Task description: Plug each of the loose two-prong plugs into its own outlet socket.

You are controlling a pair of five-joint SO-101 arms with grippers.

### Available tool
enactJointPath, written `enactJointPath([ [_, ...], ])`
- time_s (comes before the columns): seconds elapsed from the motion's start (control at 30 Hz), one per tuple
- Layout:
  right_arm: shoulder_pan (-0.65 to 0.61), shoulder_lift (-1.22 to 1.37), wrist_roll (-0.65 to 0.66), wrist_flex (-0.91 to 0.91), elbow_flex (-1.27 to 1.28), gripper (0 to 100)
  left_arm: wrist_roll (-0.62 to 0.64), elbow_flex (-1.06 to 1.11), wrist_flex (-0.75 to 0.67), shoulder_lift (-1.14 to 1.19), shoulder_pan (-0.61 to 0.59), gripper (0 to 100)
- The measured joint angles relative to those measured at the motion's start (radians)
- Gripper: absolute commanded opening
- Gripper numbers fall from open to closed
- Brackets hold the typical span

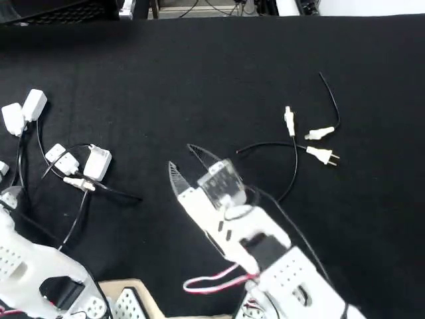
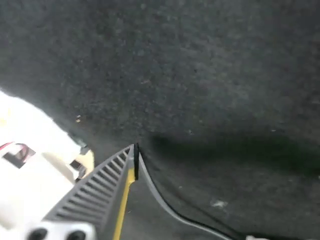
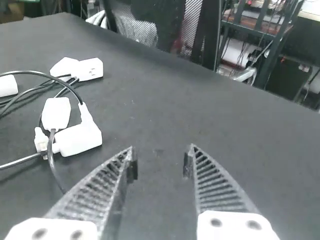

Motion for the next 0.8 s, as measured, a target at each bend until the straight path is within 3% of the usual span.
enactJointPath([
  [0.3,-0.127,0.715,0.0,-0.015,-0.485,17.0,0.0,0.0,-0.014,0.0,0.0,66],
  [0.6,-0.222,1.115,-0.002,-0.015,-0.855,17.0,-0.002,0.0,-0.014,0.0,0.0,66],
  [0.8,-0.224,1.386,-0.138,-0.015,-1.143,17.0,-0.002,0.0,-0.014,0.0,0.0,66],
])
